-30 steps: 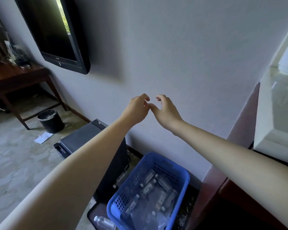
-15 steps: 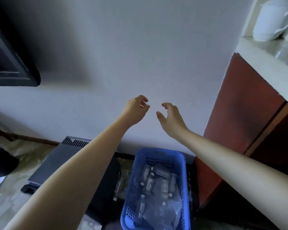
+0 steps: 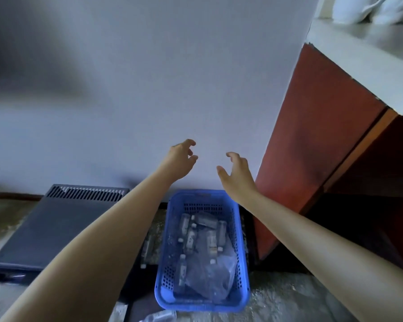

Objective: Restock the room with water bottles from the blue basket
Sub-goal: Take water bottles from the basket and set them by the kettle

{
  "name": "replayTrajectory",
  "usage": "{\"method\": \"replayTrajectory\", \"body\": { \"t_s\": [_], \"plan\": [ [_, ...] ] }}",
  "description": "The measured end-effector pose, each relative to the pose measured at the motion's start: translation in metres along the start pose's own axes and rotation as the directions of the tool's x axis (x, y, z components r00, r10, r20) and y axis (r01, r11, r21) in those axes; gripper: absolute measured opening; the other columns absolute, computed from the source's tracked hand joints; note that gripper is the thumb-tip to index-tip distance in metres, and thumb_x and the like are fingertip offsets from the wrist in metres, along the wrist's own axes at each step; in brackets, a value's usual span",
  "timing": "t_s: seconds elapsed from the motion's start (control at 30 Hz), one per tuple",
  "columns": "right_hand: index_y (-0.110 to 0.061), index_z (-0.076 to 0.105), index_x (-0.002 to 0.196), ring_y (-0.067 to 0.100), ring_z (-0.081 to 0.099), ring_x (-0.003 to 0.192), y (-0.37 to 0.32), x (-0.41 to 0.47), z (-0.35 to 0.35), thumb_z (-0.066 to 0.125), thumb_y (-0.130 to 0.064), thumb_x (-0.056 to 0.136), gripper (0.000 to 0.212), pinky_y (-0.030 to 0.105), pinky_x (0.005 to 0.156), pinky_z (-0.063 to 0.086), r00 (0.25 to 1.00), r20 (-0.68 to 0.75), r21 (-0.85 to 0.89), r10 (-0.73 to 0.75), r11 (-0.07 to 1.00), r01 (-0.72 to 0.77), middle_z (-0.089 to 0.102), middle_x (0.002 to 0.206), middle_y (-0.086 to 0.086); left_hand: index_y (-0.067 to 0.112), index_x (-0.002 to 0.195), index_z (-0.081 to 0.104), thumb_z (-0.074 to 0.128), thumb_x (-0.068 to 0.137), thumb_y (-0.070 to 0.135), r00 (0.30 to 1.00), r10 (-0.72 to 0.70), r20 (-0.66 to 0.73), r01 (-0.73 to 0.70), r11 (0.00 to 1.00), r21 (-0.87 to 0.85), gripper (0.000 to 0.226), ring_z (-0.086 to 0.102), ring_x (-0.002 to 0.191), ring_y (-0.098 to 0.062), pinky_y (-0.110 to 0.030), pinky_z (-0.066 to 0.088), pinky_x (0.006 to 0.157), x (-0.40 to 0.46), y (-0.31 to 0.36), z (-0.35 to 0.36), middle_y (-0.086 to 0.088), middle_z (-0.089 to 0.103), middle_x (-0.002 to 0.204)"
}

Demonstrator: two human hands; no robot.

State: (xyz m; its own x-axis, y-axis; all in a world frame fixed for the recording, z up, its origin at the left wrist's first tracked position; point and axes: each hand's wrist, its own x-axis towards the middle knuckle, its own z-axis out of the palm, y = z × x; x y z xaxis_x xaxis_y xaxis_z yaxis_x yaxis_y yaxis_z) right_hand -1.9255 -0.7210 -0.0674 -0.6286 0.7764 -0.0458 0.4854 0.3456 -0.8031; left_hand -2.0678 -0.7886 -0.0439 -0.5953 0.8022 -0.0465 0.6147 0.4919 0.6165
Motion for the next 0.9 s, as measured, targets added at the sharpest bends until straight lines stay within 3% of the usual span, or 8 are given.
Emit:
{"method": "replayTrajectory", "body": {
  "t_s": [0.13,0.27,0.4,0.6,0.7,0.77,0.83,0.9],
  "plan": [
    [-0.012,0.029,0.143,0.022,0.039,0.13,0.037,0.007,0.019,0.045,-0.024,0.097,0.049,0.022,0.096,0.029,1.0,0.003,-0.005,0.005,1.0,-0.005,0.028,0.147,0.01,0.01,0.136,0.042,0.049,0.096,0.019,0.997,-0.062,0.046,0.059,0.996,0.06,0.041,0.054,0.113,-0.028,-0.031,0.043,0.083,0.002,-0.034,0.036,-0.015,0.055,0.128],
    [-0.007,0.032,0.141,0.025,0.038,0.131,0.09,0.002,0.054,0.049,-0.021,0.096,0.05,0.024,0.102,0.029,0.996,0.015,-0.035,0.088,0.996,-0.088,0.033,0.144,0.015,0.009,0.138,0.039,0.049,0.095,0.017,0.977,-0.194,0.083,0.188,0.979,0.076,0.045,0.05,0.117,-0.032,-0.036,0.042,0.093,-0.008,-0.086,0.083,-0.018,0.051,0.131],
    [-0.003,0.037,0.139,0.027,0.038,0.132,0.147,0.007,0.102,0.053,-0.018,0.094,0.05,0.028,0.107,0.027,0.991,0.003,-0.02,0.133,0.991,-0.133,0.039,0.142,0.017,0.005,0.138,0.036,0.054,0.094,0.017,0.968,-0.21,0.137,0.194,0.974,0.119,0.05,0.047,0.121,-0.035,-0.037,0.038,0.096,-0.009,-0.133,0.134,-0.02,0.049,0.133],
    [-0.003,0.039,0.138,0.029,0.043,0.129,0.253,0.01,0.196,0.054,-0.017,0.093,0.049,0.034,0.106,0.034,0.97,0.019,-0.018,0.244,0.97,-0.244,0.041,0.141,0.017,0.014,0.146,0.026,0.053,0.095,0.019,0.938,-0.269,0.217,0.247,0.961,0.123,0.058,0.045,0.127,-0.032,-0.044,0.043,0.098,-0.01,-0.227,0.228,-0.014,0.039,0.143],
    [-0.006,0.039,0.138,0.028,0.044,0.128,0.311,0.009,0.24,0.052,-0.018,0.093,0.048,0.031,0.103,0.034,0.958,0.04,-0.026,0.284,0.959,-0.284,0.04,0.142,0.015,0.014,0.142,0.03,0.051,0.094,0.019,0.918,-0.322,0.231,0.299,0.945,0.131,0.052,0.05,0.117,-0.033,-0.047,0.048,0.091,-0.016,-0.277,0.28,-0.014,0.043,0.137],
    [-0.006,0.038,0.139,0.025,0.046,0.124,0.35,0.007,0.267,0.05,-0.017,0.095,0.047,0.019,0.097,0.034,0.947,0.059,-0.03,0.316,0.949,-0.315,0.038,0.144,0.012,0.013,0.14,0.032,0.05,0.094,0.018,0.903,-0.352,0.245,0.323,0.934,0.152,0.05,0.049,0.115,-0.035,-0.045,0.046,0.089,-0.023,-0.309,0.316,-0.016,0.045,0.133],
    [-0.006,0.039,0.137,0.021,0.051,0.11,0.384,0.005,0.291,0.049,-0.017,0.096,0.044,0.008,0.075,0.035,0.939,0.075,-0.043,0.336,0.942,-0.333,0.039,0.143,0.009,0.014,0.142,0.03,0.05,0.095,0.018,0.884,-0.384,0.265,0.349,0.921,0.173,0.052,0.047,0.12,-0.034,-0.044,0.043,0.089,-0.029,-0.339,0.352,-0.015,0.043,0.136],
    [-0.007,0.04,0.136,0.024,0.05,0.114,0.417,0.003,0.313,0.049,-0.02,0.096,0.043,0.015,0.074,0.031,0.936,0.084,-0.062,0.342,0.939,-0.338,0.042,0.14,0.012,0.017,0.145,0.027,0.049,0.095,0.019,0.862,-0.419,0.285,0.387,0.907,0.166,0.054,0.046,0.123,-0.033,-0.043,0.043,0.09,-0.034,-0.367,0.386,-0.014,0.041,0.14]
  ]
}}
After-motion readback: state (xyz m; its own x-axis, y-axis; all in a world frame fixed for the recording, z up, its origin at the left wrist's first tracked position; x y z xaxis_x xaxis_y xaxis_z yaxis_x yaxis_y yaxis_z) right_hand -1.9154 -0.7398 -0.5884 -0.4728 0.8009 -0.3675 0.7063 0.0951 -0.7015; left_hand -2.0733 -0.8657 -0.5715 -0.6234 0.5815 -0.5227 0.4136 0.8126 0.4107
